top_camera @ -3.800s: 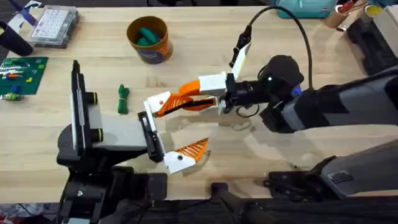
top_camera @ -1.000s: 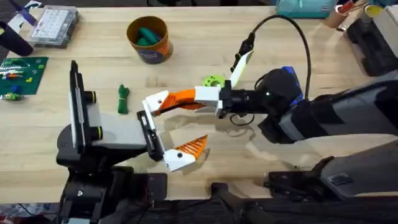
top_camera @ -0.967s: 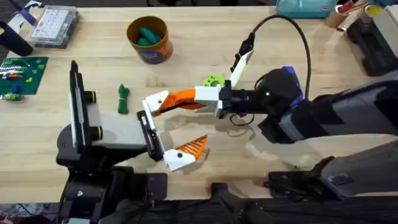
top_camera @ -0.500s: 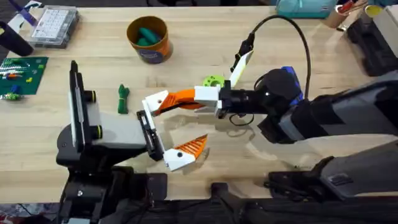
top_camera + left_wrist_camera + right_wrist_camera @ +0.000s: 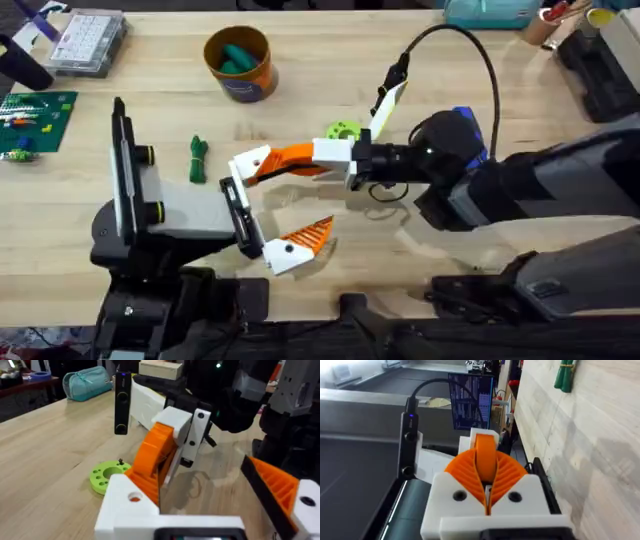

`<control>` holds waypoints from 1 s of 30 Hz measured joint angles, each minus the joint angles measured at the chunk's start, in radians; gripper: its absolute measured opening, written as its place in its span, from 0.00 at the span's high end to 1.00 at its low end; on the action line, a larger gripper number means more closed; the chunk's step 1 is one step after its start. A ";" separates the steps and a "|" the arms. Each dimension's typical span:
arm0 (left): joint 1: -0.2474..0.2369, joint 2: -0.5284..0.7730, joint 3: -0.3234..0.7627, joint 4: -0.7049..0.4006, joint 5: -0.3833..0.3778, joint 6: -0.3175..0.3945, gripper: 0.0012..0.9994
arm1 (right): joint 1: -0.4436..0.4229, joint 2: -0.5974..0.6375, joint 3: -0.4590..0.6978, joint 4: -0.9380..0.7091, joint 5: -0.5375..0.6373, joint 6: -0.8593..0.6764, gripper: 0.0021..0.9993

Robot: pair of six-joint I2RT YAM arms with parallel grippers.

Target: Pick up the gripper from the table and insert it into the empty holder that is missing its gripper. Then pick up a screw, insert it into the mounting hole, and use the screwdriver to tighten it. Finally, clean up the table by picking up the vegetable and placing it into the bucket.

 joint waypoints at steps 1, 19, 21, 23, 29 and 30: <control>0.000 0.000 0.000 0.000 0.000 0.000 0.01 | 0.000 0.000 0.000 0.000 0.000 0.000 0.99; -0.003 0.000 0.000 -0.002 0.019 0.013 0.01 | 0.013 0.000 0.000 -0.027 0.005 -0.011 0.00; -0.003 0.000 0.000 -0.002 0.019 0.013 0.01 | 0.013 0.000 0.000 -0.026 0.005 -0.011 0.00; -0.003 0.000 0.000 -0.002 0.019 0.013 0.01 | 0.013 0.000 0.000 -0.027 0.005 -0.011 0.00; -0.003 0.000 0.000 -0.002 0.019 0.013 0.01 | 0.013 0.000 0.000 -0.026 0.005 -0.011 0.00; -0.003 0.000 0.000 -0.002 0.019 0.013 0.01 | 0.013 0.000 0.000 -0.026 0.005 -0.011 0.00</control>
